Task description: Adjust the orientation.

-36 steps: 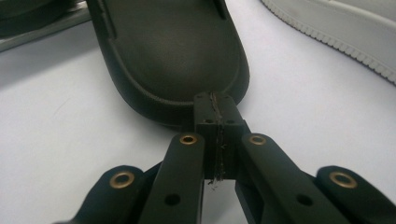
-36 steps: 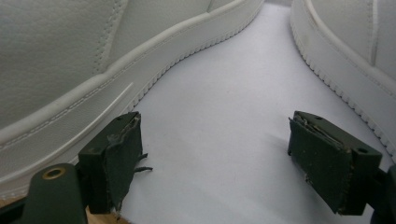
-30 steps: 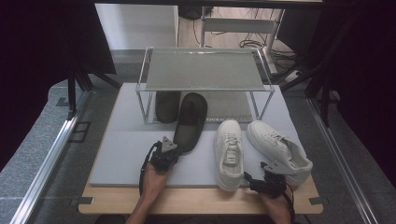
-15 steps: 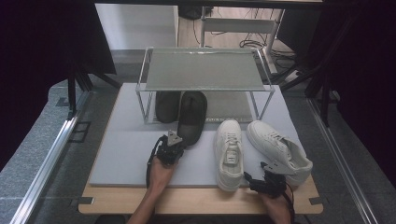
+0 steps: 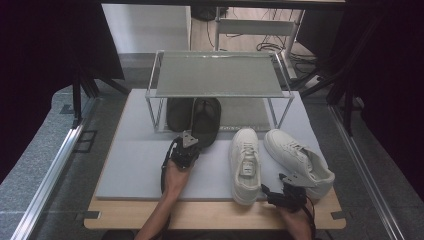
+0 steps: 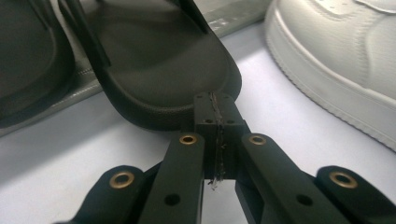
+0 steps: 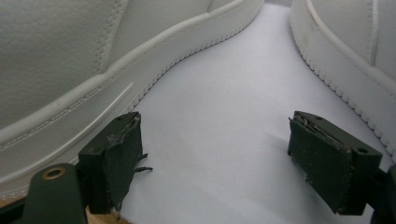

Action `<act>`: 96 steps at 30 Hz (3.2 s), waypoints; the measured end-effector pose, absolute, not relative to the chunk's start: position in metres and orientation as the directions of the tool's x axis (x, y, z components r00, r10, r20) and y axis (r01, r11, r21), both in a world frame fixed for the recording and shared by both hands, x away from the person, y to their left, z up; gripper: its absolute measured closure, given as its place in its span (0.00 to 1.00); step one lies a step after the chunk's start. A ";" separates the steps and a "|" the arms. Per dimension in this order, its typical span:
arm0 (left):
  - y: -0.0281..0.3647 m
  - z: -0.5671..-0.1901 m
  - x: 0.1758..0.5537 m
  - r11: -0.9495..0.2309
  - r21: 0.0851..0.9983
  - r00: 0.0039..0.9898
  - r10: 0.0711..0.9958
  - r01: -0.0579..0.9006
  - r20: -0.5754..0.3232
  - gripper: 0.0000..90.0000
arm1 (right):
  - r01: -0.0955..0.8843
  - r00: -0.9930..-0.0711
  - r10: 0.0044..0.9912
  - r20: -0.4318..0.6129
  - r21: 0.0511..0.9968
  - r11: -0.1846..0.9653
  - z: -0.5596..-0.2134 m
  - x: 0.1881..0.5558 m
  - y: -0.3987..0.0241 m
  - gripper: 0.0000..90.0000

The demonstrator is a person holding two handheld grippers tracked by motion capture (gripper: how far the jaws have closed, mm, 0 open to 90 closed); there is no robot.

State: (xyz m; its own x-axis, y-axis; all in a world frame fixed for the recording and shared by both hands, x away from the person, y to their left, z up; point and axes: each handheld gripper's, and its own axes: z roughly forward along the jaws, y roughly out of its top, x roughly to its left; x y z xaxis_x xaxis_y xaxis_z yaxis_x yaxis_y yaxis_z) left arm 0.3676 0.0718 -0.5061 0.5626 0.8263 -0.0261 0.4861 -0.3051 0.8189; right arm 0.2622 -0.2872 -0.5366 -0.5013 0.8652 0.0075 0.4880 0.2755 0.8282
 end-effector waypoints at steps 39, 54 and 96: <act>0.072 -0.511 0.433 -0.235 0.808 0.483 0.873 0.540 -0.068 1.00 | 0.488 -0.500 0.866 0.013 0.830 0.269 -0.537 0.262 -0.287 0.19; 0.075 -0.507 0.424 -0.222 0.814 0.499 0.861 0.537 -0.094 0.95 | 0.489 -0.503 0.864 0.016 0.830 0.269 -0.537 0.262 -0.287 0.19; 0.096 -0.494 0.377 -0.317 0.808 0.591 0.805 0.496 -0.047 0.39 | 0.488 -0.504 0.864 0.008 0.828 0.277 -0.537 0.262 -0.287 0.19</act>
State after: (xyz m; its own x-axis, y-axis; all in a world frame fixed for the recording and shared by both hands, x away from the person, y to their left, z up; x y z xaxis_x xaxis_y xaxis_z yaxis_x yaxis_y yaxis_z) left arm 0.3774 0.0958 -0.4935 0.5911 0.8053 -0.0469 0.4960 -0.3170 0.8084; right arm 0.2622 -0.2874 -0.5366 -0.5037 0.8638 0.0080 0.4875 0.2766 0.8282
